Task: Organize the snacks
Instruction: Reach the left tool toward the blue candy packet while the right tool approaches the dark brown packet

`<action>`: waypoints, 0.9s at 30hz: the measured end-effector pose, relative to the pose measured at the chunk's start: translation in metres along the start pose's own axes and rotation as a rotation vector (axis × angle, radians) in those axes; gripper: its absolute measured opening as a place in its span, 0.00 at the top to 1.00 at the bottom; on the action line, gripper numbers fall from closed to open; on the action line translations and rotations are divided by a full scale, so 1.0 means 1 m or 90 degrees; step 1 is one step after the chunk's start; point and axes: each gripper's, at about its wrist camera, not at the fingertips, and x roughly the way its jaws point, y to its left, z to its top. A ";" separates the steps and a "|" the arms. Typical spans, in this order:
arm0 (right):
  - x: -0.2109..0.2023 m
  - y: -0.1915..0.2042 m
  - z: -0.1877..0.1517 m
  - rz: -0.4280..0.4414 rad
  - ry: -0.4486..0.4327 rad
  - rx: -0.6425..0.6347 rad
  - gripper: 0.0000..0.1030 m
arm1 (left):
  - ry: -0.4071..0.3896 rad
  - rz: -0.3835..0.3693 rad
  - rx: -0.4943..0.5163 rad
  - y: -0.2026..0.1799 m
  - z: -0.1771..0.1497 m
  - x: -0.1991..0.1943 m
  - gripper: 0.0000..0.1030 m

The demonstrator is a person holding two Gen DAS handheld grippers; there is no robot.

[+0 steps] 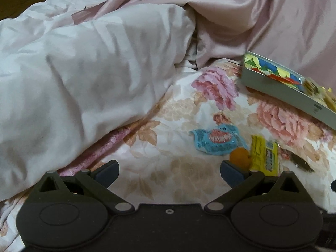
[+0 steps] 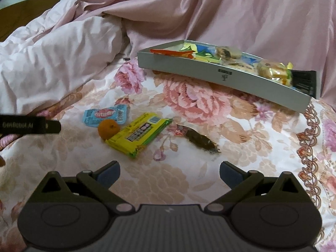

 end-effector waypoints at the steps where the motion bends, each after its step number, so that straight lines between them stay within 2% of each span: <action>1: 0.003 0.000 0.000 -0.001 0.001 -0.005 0.00 | 0.000 0.000 -0.002 0.000 0.001 0.002 0.01; 7: 0.019 -0.007 0.004 -0.017 0.004 -0.046 0.00 | -0.019 -0.029 0.014 -0.012 0.007 0.014 0.01; 14: 0.043 -0.037 0.013 -0.016 -0.003 -0.092 0.00 | -0.048 -0.091 0.055 -0.038 0.016 0.026 0.01; 27: 0.084 -0.058 0.022 0.065 -0.002 -0.137 0.01 | -0.057 -0.162 0.099 -0.074 0.020 0.048 0.01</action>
